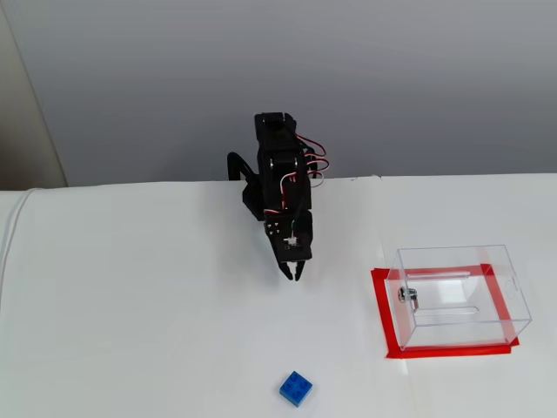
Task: Pick the blue lego brick and place it into the transparent box
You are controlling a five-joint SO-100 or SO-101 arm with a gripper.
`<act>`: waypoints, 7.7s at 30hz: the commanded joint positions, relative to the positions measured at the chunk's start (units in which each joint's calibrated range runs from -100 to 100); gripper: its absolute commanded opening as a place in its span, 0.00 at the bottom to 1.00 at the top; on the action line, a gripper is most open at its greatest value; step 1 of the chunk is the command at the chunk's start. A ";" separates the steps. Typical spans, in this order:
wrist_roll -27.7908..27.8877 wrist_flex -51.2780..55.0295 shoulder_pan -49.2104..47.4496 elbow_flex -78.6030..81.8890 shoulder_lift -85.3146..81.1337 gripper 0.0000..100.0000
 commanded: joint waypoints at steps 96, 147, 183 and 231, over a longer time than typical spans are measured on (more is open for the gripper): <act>-16.72 -13.02 -0.60 -99.57 116.08 0.22; -19.80 -9.54 0.50 -109.24 131.36 0.32; -19.70 -7.63 -0.16 -108.52 125.25 0.08; -3.78 -3.71 -31.88 -91.16 71.54 0.08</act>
